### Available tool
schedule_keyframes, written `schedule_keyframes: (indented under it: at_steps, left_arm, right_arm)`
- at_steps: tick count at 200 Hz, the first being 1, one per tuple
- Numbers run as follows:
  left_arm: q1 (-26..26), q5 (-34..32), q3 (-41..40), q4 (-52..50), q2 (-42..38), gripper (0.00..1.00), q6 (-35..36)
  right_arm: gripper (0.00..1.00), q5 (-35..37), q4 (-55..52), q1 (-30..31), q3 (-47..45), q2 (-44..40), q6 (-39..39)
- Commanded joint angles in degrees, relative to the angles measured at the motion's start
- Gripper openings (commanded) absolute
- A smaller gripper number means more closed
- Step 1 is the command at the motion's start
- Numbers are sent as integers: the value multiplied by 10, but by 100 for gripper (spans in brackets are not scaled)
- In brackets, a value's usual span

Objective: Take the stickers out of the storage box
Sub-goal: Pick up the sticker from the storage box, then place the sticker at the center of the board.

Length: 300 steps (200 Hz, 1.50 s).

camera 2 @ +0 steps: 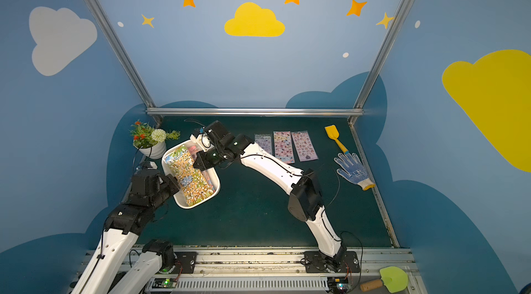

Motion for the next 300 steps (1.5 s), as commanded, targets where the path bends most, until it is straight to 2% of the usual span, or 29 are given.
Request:
schedule_keyframes:
  at_steps: [1, 171, 210, 300]
  left_arm:
    - [3, 5, 12, 39, -5, 4, -10]
    - [3, 9, 16, 31, 33, 4, -7]
    - [3, 8, 13, 31, 38, 4, -11]
    - [3, 4, 17, 27, 34, 4, -8]
  right_arm:
    - [0, 2, 2, -2, -4, -37, -6]
    - [0, 6, -8, -45, -35, -128, -13]
    - [0, -15, -5, -88, -52, -157, -3]
    - [0, -106, 77, -260, -145, -190, 59]
